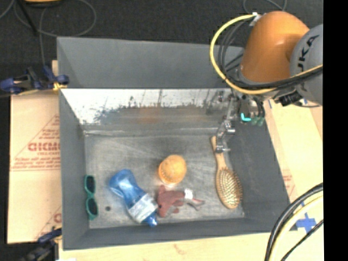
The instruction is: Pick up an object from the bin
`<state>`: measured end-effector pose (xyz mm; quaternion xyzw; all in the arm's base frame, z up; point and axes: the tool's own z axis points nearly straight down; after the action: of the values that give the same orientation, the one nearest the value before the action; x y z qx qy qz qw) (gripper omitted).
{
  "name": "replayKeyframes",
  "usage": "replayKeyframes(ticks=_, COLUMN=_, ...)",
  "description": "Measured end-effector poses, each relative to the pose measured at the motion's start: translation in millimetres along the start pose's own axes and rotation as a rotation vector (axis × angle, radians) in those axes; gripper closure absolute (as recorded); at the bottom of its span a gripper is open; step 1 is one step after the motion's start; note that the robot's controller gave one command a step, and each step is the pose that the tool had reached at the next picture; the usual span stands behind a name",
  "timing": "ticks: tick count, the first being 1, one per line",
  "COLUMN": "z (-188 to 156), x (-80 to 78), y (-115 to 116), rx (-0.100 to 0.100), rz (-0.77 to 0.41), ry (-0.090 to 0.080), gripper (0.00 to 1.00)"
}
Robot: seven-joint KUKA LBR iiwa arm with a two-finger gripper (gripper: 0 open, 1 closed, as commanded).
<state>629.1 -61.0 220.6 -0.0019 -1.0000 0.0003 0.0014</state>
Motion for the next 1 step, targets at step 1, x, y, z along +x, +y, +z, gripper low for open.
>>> replayKeyframes(ticks=1, z=-5.0, x=-1.4, y=-0.1, rx=0.001, rz=-0.001, ry=-0.008, gripper=0.00)
